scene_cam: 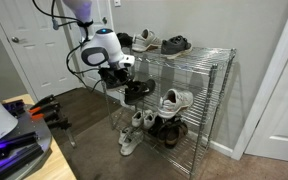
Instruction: Move the second right shoe from the second top shelf to the first top shelf
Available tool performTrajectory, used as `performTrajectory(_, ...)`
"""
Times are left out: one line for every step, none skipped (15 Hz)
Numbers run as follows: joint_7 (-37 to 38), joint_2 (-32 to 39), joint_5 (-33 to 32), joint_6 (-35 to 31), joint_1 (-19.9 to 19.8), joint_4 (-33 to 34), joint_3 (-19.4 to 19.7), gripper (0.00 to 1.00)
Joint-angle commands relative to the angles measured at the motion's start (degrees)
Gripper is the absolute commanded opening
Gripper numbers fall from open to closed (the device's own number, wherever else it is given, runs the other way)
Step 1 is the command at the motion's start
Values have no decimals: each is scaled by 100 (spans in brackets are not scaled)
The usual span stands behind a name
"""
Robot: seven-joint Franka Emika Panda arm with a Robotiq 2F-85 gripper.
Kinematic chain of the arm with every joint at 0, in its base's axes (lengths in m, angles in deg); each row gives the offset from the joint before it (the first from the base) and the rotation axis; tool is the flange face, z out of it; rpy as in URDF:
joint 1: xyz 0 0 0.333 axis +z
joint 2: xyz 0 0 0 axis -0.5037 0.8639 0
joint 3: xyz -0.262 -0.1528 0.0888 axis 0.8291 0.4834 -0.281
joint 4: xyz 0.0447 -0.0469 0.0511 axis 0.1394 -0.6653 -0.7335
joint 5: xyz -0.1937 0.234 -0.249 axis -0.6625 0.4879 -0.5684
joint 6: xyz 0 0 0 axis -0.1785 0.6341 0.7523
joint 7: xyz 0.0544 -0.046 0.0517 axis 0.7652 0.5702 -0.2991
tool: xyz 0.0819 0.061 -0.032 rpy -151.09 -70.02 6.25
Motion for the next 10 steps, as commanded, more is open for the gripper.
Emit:
performTrajectory(-20,766,-282,-745,-519,242,-437,100)
performTrajectory(-1,949,-372,-962,-601,308,-492,100)
performTrajectory(972,755,-1247,-496,-234,617,77,100)
performTrajectory(1109,879,-1483,-549,-265,751,80,100)
performTrajectory(1370,953,-1746,-531,-242,945,160,100)
performTrajectory(1577,1002,-1935,-525,-196,1099,249,100)
performTrajectory(1712,1073,-2061,-515,-151,1258,337,100)
performTrajectory(1820,1121,-2153,-509,-117,1386,403,100)
performTrajectory(1895,1168,-2198,-507,-37,1519,511,100)
performTrajectory(1954,1216,-2233,-507,24,1622,588,100)
